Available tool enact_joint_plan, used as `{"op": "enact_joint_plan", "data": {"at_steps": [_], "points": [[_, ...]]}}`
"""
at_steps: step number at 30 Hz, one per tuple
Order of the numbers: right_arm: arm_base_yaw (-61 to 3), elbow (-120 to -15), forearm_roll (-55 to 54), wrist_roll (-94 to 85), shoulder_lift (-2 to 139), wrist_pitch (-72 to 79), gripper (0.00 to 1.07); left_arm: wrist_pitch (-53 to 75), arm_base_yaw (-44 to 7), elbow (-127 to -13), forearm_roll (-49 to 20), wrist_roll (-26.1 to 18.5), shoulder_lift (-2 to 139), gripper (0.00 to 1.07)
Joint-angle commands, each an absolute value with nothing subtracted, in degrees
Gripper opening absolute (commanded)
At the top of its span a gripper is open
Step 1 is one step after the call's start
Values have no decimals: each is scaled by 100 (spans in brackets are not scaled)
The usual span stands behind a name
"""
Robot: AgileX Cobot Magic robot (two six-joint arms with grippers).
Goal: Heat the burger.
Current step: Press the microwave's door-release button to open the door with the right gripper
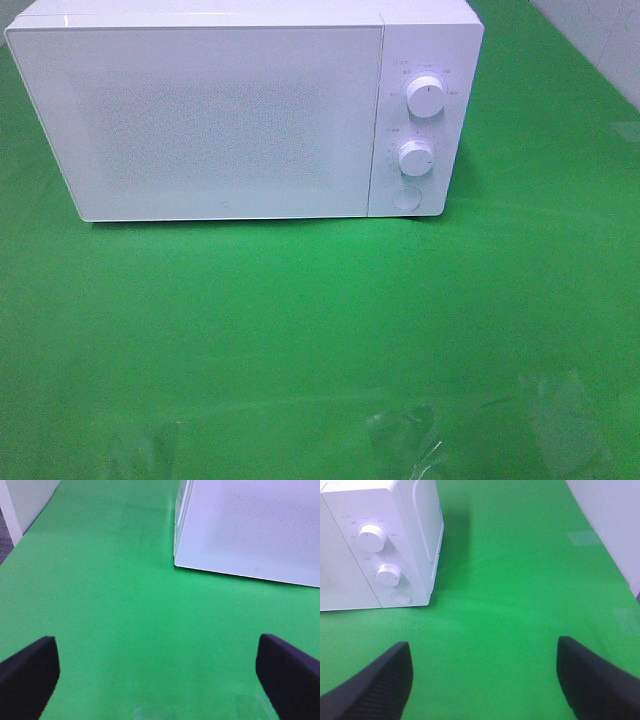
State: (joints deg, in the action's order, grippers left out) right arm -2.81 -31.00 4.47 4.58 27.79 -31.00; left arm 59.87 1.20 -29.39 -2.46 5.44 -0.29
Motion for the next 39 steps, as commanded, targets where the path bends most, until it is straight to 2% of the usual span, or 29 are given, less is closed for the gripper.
{"op": "enact_joint_plan", "data": {"at_steps": [1, 13, 16, 19, 20, 23, 25, 30, 33, 34, 35, 36, 38, 39], "points": [[-252, -3146, 418, 441, 3272, -2595, 76, 5964, 132, -2916, -258, 550, -138, 101], [-252, -3140, 441, 882, 4905, -1049, 76, 5964, 132, -2916, -258, 550, -138, 101], [-252, -2842, 441, 940, 5323, -46, 76, 5964, 132, -2916, -258, 550, -138, 101], [-252, -2727, 441, 940, 5432, 269, 76, 5964, 132, -2916, -258, 550, -138, 101], [-252, -2527, 441, 940, 5655, 957, 76, 5964, 132, -2916, -258, 550, -138, 101], [-252, -2303, 441, 934, 5873, 1610, 76, 5964, 132, -2916, -258, 550, -138, 101], [-252, -1988, 384, 796, 6371, 2762, 76, 5964, 132, -2916, -258, 550, -138, 101], [-309, -1811, 0, 418, 6744, 3426, 76, 5964, 132, -2916, -258, 550, -138, 101], [-716, -1662, -974, -395, 7173, 4194, 76, 5964, 132, -2916, -258, 550, -138, 101], [-716, -1662, -974, -395, 7173, 4194, 76, 5964, 132, -2916, -258, 550, -138, 101], [-1043, -1621, -1478, -825, 7397, 4589, 76, 5964, 132, -2916, -258, 550, -138, 101], [-1043, -1621, -1478, -825, 7397, 4589, 76, 5964, 132, -2916, -258, 550, -138, 101], [-1885, -1616, -2349, -1358, 7804, 5231, 76, 5964, 132, -2916, -258, 550, -138, 101], [-1885, -1616, -2349, -1358, 7804, 5231, 76, 5964, 132, -2916, -258, 550, -138, 101]]}}
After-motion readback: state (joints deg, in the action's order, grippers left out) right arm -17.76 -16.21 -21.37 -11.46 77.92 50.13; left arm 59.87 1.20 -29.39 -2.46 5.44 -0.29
